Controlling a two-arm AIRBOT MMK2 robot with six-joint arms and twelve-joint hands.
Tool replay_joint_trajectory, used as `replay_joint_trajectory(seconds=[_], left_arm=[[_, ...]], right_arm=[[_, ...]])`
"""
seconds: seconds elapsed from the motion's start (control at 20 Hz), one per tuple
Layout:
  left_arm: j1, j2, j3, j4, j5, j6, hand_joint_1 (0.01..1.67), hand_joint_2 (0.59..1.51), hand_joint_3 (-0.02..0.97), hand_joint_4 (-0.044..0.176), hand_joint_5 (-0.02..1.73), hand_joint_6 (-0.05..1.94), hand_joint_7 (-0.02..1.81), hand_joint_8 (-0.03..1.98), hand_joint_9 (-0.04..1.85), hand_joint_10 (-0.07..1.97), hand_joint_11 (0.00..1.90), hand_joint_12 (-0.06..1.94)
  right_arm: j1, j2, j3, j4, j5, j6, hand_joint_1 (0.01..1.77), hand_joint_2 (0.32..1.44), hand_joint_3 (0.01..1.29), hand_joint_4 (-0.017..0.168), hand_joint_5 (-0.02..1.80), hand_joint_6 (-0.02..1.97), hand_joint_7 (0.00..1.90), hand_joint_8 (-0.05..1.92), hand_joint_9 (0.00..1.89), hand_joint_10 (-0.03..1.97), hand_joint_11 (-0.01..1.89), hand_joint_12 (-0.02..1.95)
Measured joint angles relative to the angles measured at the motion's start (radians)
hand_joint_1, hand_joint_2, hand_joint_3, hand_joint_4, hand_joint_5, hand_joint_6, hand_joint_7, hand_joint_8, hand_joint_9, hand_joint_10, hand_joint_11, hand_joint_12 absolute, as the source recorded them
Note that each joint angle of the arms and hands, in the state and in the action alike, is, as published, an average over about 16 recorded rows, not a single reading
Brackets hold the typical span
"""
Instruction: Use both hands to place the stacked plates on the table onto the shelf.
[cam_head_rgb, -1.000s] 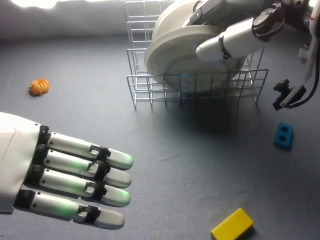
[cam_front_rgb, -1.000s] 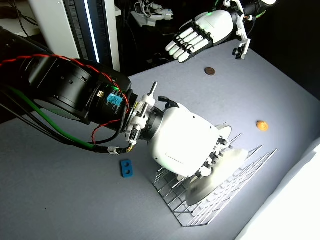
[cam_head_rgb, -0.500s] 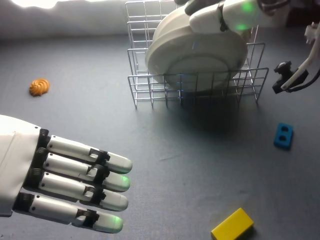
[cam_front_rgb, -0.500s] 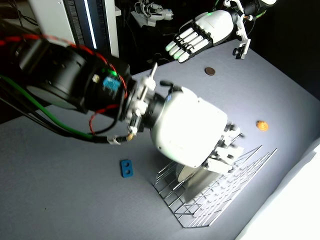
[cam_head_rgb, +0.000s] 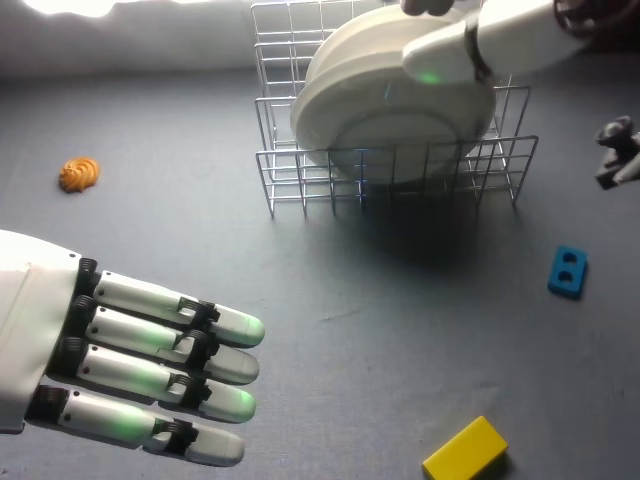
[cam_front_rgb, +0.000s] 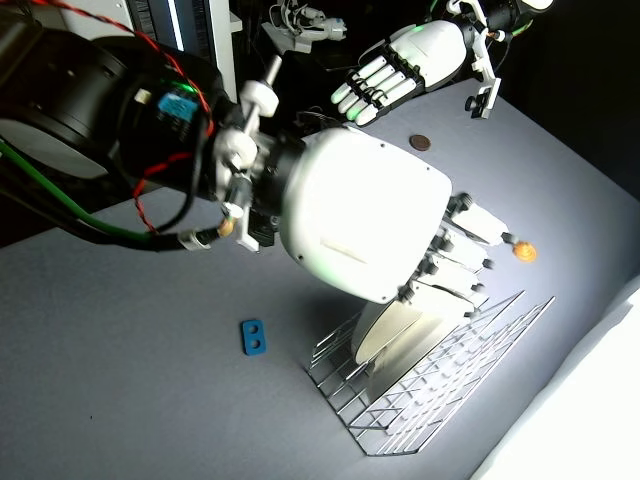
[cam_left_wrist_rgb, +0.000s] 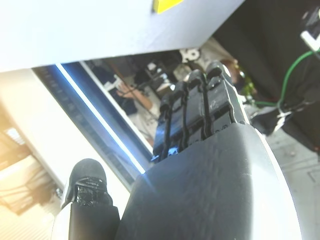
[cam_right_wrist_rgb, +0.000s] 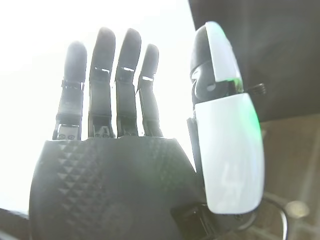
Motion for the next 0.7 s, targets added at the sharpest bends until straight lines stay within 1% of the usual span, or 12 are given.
replay_joint_trajectory(seconds=[0.1,0.2,0.25,0.35,0.4,0.5,0.65,0.7], left_arm=[[0.000,0.000,0.001,0.001,0.000,0.000,0.02,1.181,0.016,0.001,0.20,0.04,0.24,0.09,0.18,0.13,0.08,0.18],[0.000,0.000,0.002,0.001,0.001,0.001,0.02,1.195,0.016,0.001,0.29,0.13,0.33,0.27,0.26,0.35,0.15,0.42],[0.000,0.000,0.002,0.002,0.001,0.001,0.02,1.203,0.016,0.001,0.33,0.20,0.38,0.38,0.31,0.47,0.20,0.54],[-0.001,0.000,0.003,0.002,0.001,0.001,0.03,1.219,0.016,0.002,0.47,0.43,0.54,0.62,0.47,0.71,0.36,0.77],[-0.001,0.000,0.003,0.002,0.002,0.001,0.04,1.224,0.016,0.008,0.56,0.55,0.64,0.74,0.57,0.83,0.46,0.89],[-0.001,0.000,0.004,0.003,0.002,0.001,0.10,1.241,0.014,0.030,0.74,0.79,0.84,0.98,0.78,1.06,0.68,1.14],[-0.002,0.000,0.005,0.002,0.003,0.001,0.22,1.269,0.008,0.063,1.01,1.15,1.14,1.33,1.10,1.42,1.02,1.50],[-0.002,0.000,0.005,0.002,0.003,0.001,0.25,1.277,0.007,0.071,1.08,1.25,1.22,1.43,1.18,1.53,1.11,1.61]], right_arm=[[-0.005,0.034,-0.040,-0.006,0.012,-0.060,0.83,1.13,0.02,-0.003,0.43,1.17,0.52,1.27,0.45,1.43,0.26,1.74],[-0.012,0.067,-0.080,-0.010,0.027,-0.120,0.77,1.15,0.02,-0.003,0.47,1.28,0.57,1.38,0.53,1.51,0.38,1.76],[-0.015,0.083,-0.099,-0.011,0.034,-0.150,0.73,1.16,0.02,-0.003,0.51,1.33,0.61,1.43,0.58,1.55,0.45,1.78],[-0.022,0.113,-0.135,-0.016,0.049,-0.206,0.64,1.17,0.02,-0.003,0.63,1.45,0.72,1.53,0.72,1.63,0.62,1.81],[-0.026,0.126,-0.151,-0.021,0.056,-0.228,0.59,1.18,0.02,-0.001,0.71,1.51,0.80,1.59,0.80,1.67,0.73,1.83],[-0.035,0.148,-0.176,-0.040,0.071,-0.252,0.49,1.22,0.02,0.007,0.88,1.62,0.96,1.70,0.97,1.76,0.95,1.87],[-0.050,0.174,-0.200,-0.103,0.092,-0.247,0.42,1.27,0.02,0.034,1.13,1.79,1.21,1.83,1.24,1.87,1.26,1.93],[-0.053,0.180,-0.205,-0.120,0.097,-0.243,0.41,1.28,0.02,0.041,1.19,1.83,1.28,1.86,1.31,1.89,1.34,1.93]])
